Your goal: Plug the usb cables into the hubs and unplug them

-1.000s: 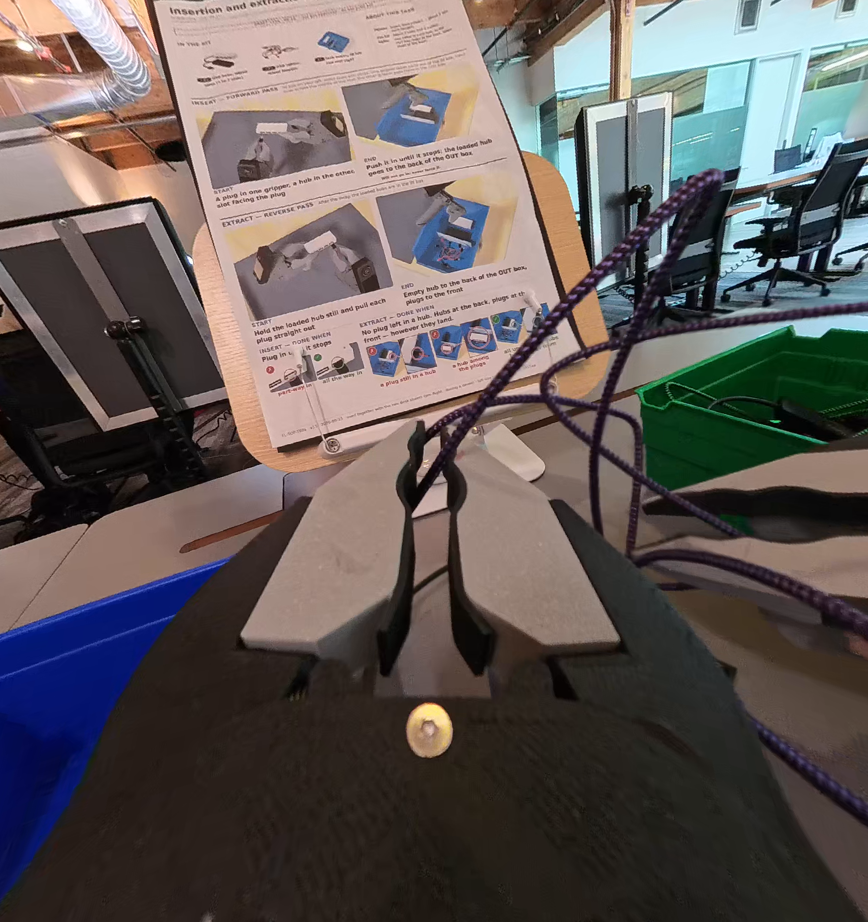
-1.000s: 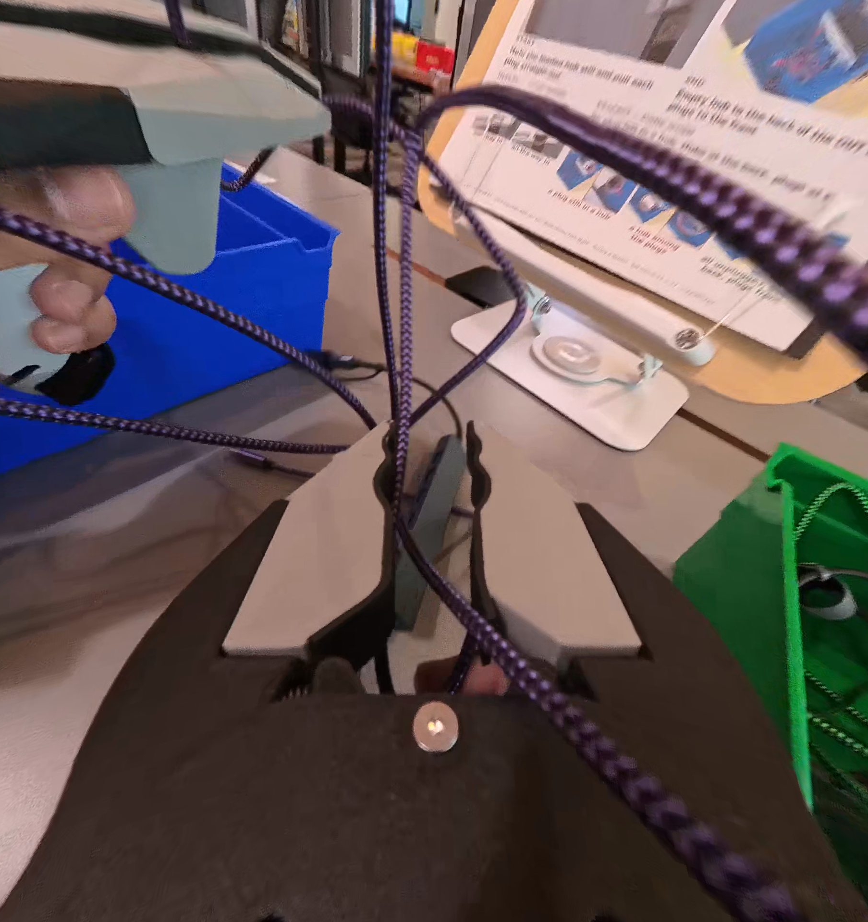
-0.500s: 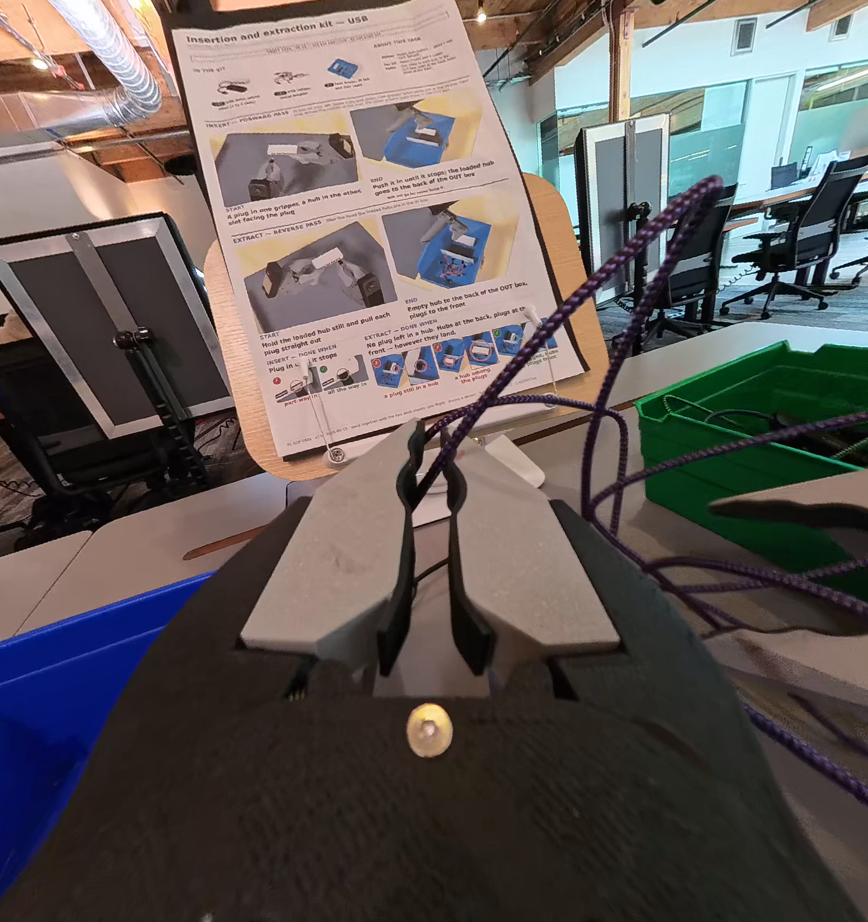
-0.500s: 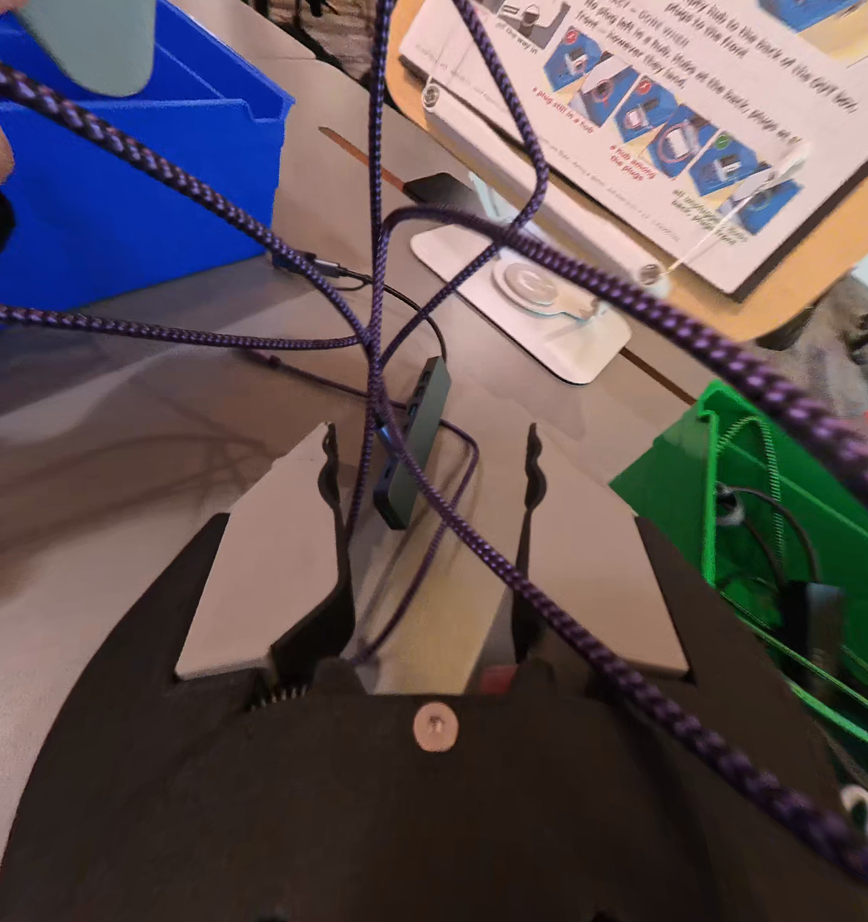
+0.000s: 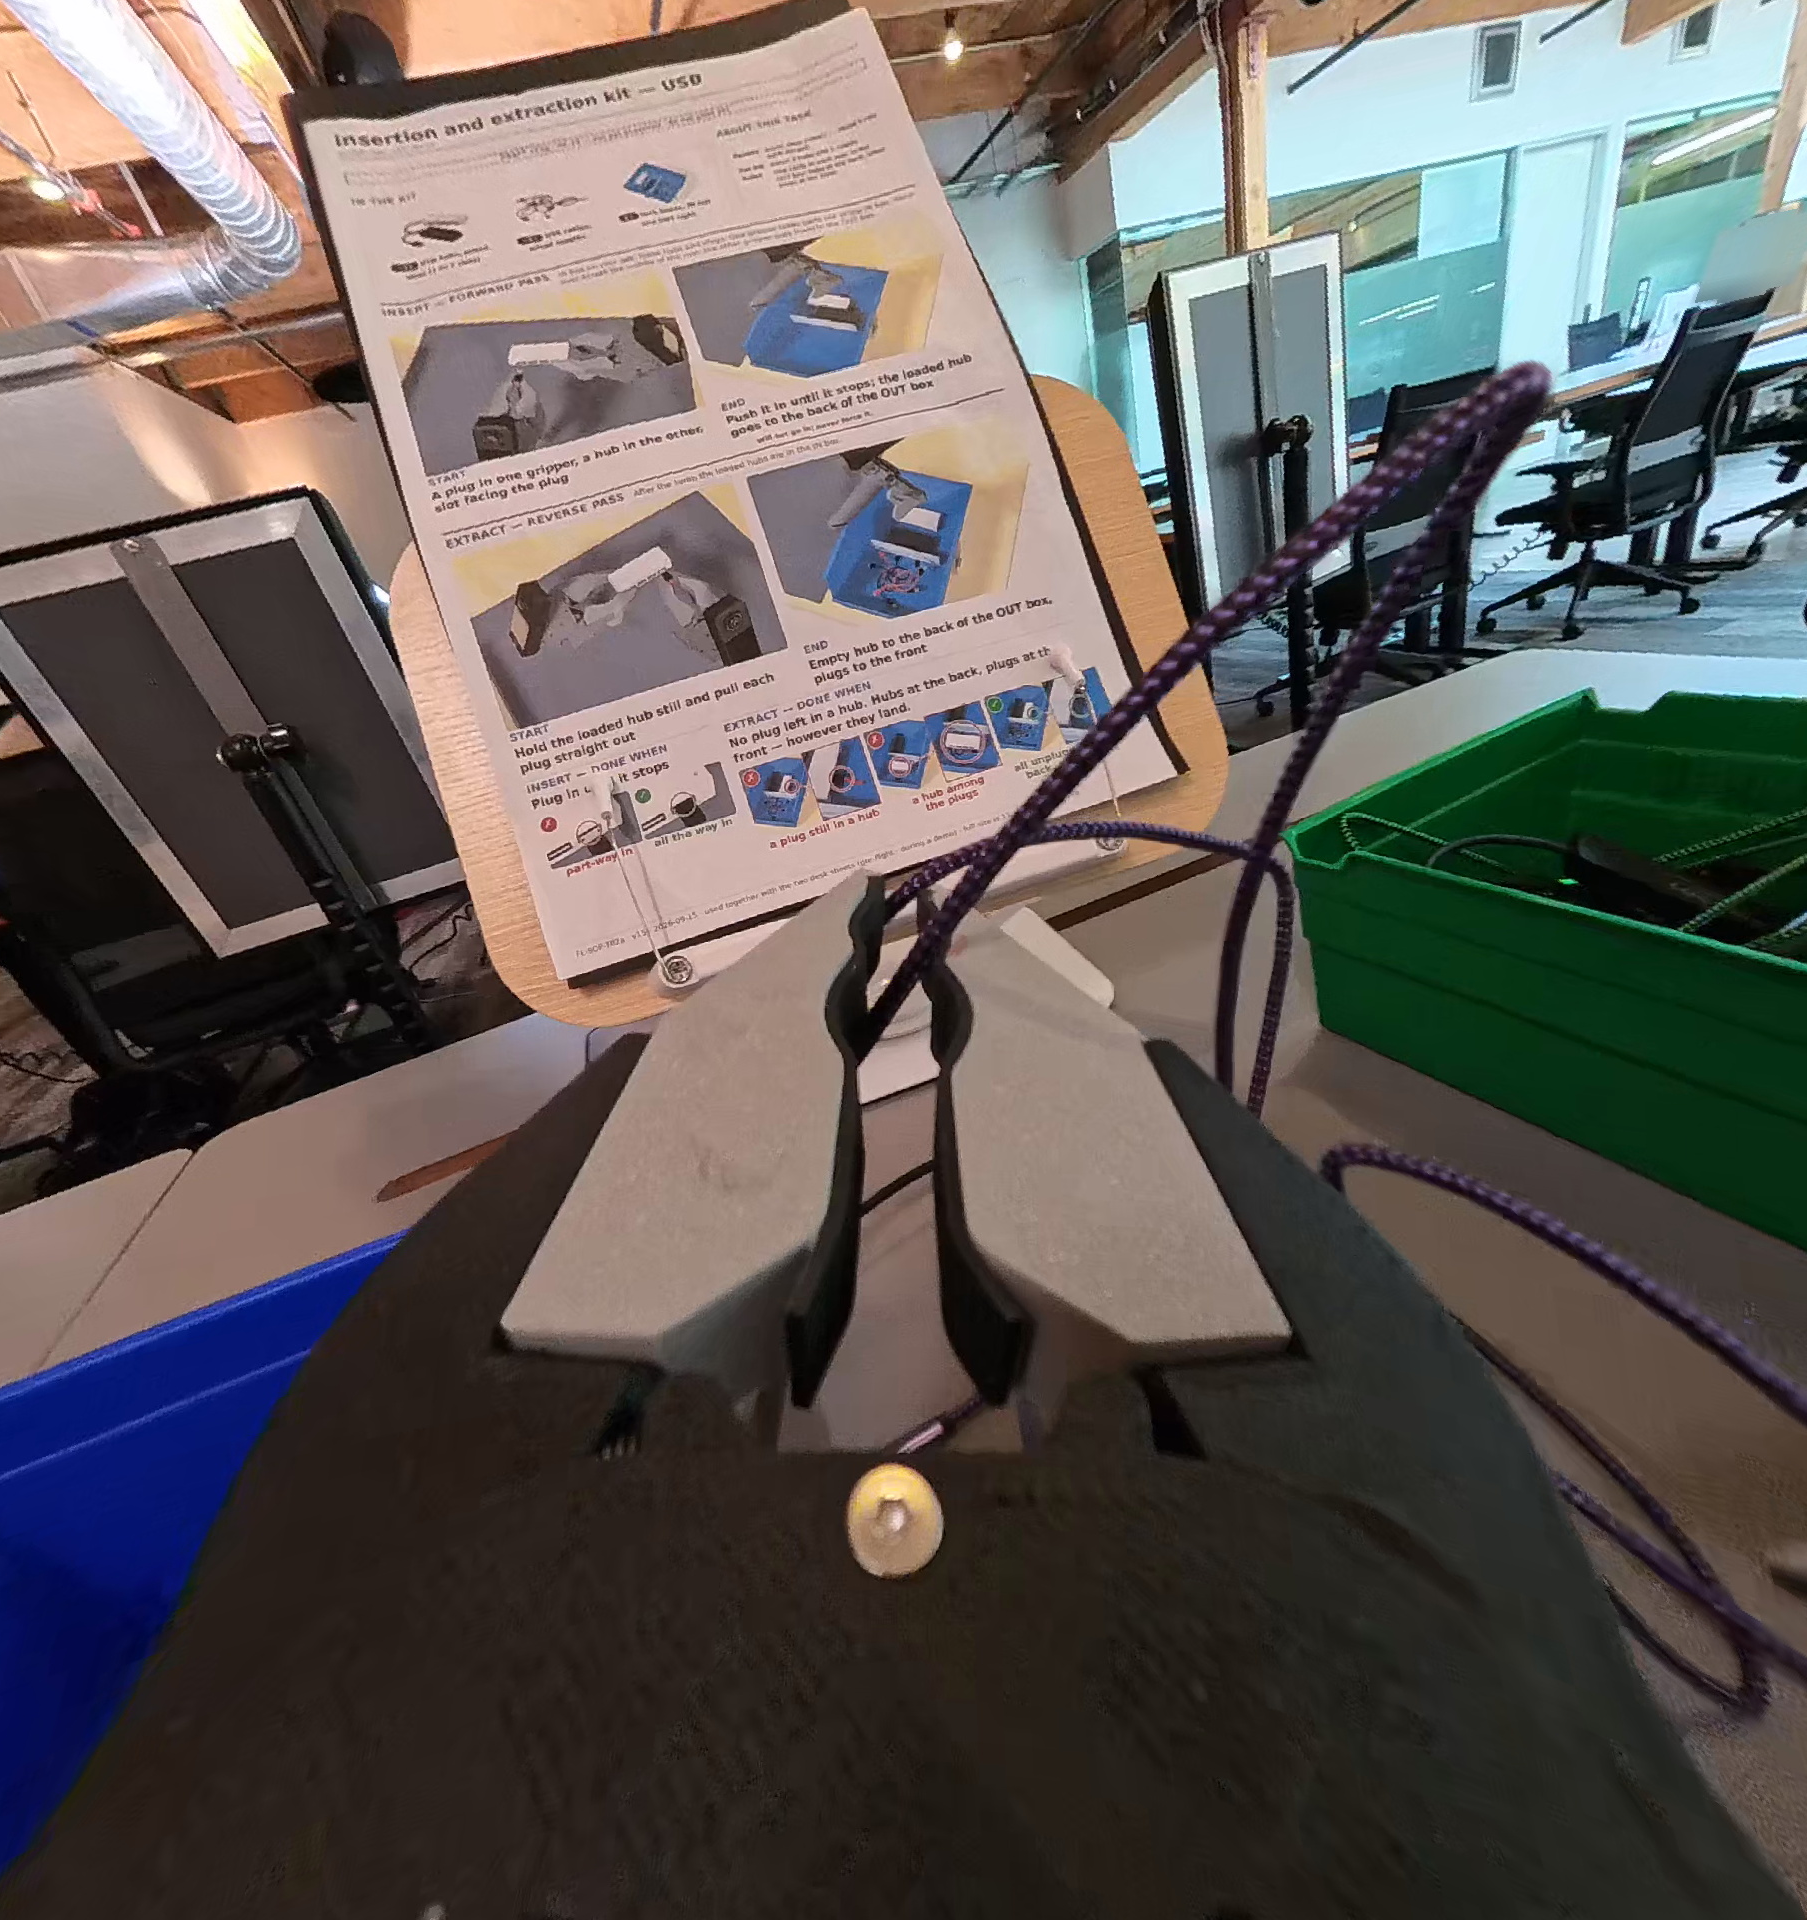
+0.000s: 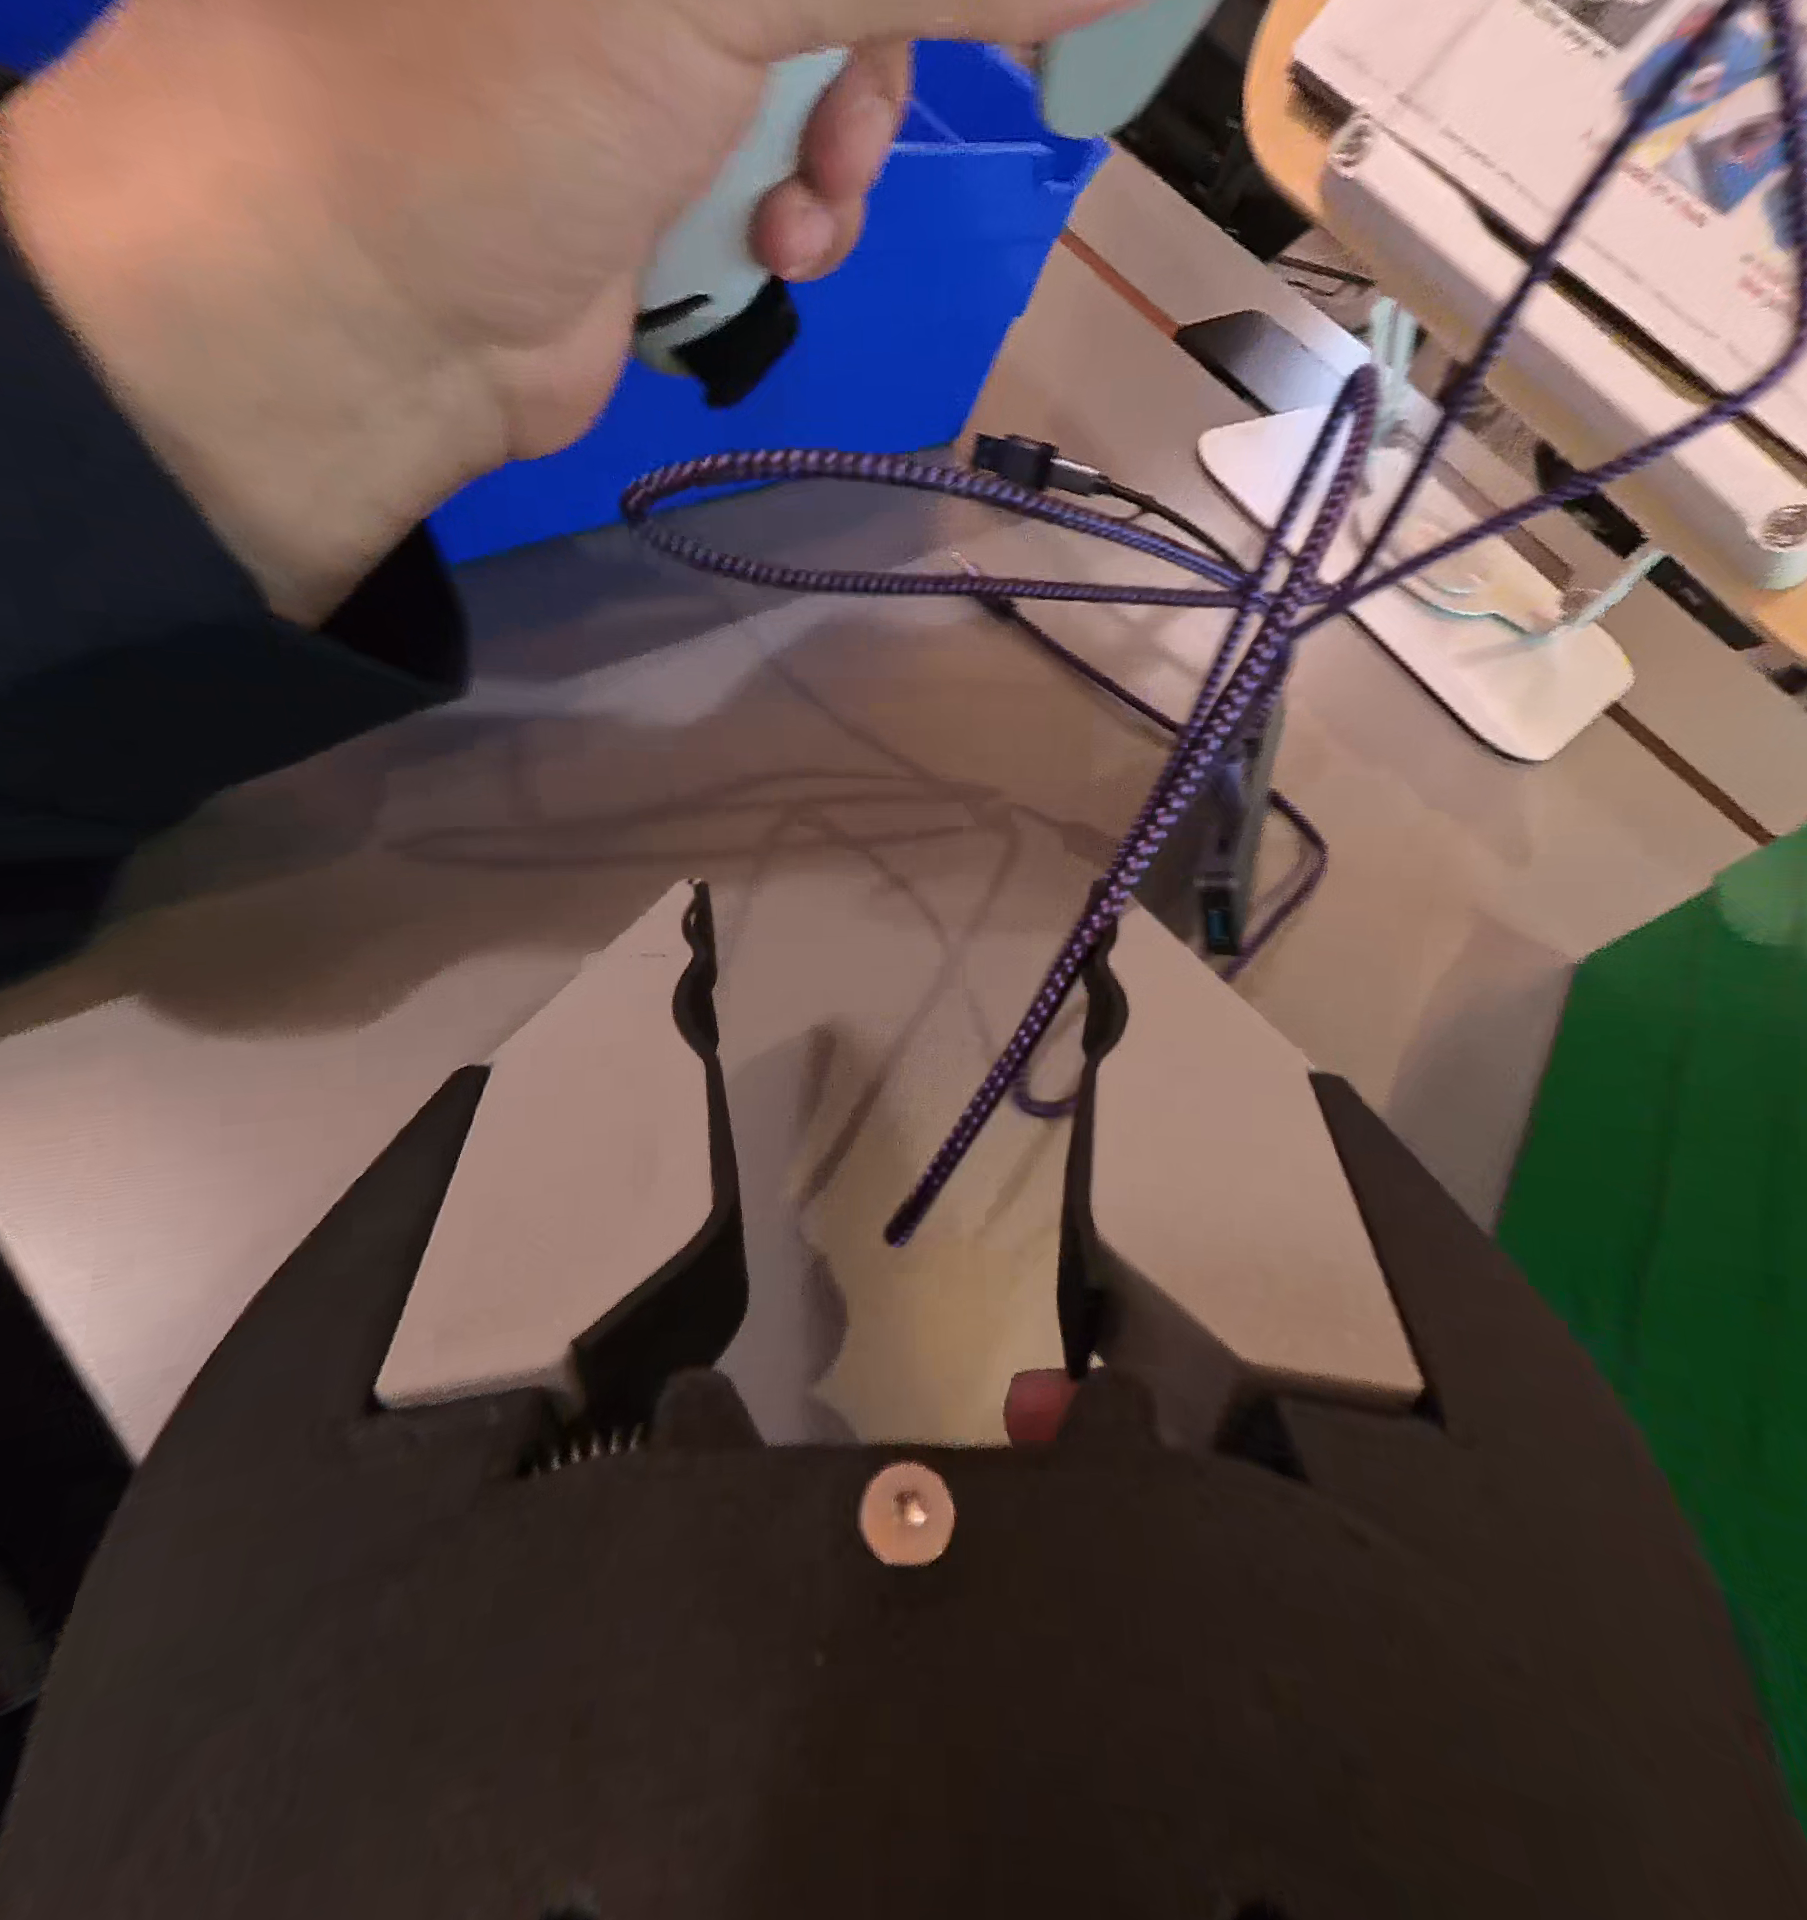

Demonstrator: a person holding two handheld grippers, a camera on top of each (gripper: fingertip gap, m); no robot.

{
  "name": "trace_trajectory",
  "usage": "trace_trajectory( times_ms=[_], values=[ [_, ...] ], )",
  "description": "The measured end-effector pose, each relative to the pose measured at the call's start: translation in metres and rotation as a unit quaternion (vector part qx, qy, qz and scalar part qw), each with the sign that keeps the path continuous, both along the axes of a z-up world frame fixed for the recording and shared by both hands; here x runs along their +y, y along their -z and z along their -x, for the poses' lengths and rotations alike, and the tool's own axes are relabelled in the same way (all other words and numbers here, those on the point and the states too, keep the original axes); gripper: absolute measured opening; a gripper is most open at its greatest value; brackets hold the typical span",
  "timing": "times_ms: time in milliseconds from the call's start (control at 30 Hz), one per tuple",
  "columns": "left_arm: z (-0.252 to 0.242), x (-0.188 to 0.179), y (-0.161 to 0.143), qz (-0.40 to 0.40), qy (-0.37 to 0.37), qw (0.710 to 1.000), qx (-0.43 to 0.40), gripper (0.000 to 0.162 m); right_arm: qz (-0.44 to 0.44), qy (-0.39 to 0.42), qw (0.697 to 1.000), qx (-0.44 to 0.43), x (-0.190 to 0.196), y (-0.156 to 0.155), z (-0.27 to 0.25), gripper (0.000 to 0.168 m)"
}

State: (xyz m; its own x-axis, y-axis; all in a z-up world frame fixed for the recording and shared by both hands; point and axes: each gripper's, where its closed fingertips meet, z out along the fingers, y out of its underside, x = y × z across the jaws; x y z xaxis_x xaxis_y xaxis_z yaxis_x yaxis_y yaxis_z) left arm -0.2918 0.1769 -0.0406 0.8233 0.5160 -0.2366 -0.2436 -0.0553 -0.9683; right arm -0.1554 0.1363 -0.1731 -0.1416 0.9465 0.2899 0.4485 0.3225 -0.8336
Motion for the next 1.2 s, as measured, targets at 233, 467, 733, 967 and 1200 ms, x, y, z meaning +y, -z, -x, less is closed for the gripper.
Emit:
trace_trajectory(
  times_ms=[233, 467, 733, 967, 1200],
  values=[
    [0.004, 0.002, 0.005, 0.005, -0.001, 1.000, -0.006, 0.003, 0.004, -0.008, 1.000, 0.007, -0.017, -0.001, -0.010, 0.061],
    [0.007, 0.001, 0.007, -0.001, 0.006, 1.000, -0.029, 0.002, 0.078, -0.107, 0.991, 0.028, -0.068, -0.032, -0.029, 0.058],
    [0.002, 0.003, 0.007, 0.011, 0.016, 1.000, -0.013, 0.002, 0.181, -0.061, 0.981, -0.038, -0.038, 0.022, 0.011, 0.057],
    [-0.002, 0.003, 0.003, 0.015, 0.012, 1.000, 0.008, 0.002, -0.010, 0.107, 0.994, -0.006, 0.065, 0.004, 0.008, 0.049],
    [-0.004, 0.005, 0.004, 0.018, 0.012, 1.000, 0.013, 0.002, -0.062, 0.122, 0.990, -0.017, 0.076, -0.023, -0.019, 0.050]
  ],
)
